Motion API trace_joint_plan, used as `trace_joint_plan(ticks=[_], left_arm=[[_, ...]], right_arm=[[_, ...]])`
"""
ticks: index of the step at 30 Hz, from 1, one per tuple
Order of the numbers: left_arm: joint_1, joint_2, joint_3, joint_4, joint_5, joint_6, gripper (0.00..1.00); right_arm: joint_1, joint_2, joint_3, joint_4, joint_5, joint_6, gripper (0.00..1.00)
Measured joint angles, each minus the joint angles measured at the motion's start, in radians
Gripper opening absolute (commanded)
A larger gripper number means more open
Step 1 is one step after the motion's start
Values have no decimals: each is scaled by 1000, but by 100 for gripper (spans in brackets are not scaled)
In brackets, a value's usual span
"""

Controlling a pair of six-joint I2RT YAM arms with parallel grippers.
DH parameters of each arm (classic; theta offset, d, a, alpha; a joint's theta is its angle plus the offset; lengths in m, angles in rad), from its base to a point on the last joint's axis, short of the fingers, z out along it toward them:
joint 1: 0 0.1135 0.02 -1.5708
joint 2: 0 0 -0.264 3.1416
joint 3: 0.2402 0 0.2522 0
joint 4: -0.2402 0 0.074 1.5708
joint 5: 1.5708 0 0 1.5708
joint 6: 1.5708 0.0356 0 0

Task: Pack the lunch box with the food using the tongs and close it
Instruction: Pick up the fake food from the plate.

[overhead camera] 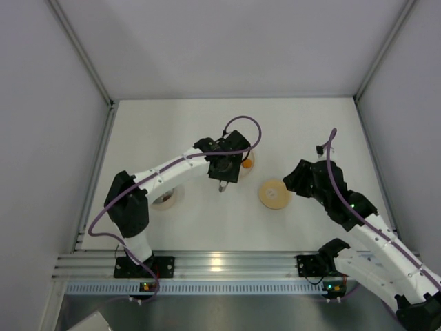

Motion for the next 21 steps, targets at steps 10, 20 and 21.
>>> trace_joint_plan(ticks=[10, 20, 21], left_arm=[[11, 10, -8, 2, -13, 1, 54], [32, 12, -55, 10, -12, 5, 53], [32, 12, -57, 12, -12, 5, 52]], right_arm=[[0, 0, 0, 0, 0, 0, 44], [0, 0, 0, 0, 0, 0, 44], [0, 0, 0, 0, 0, 0, 44]])
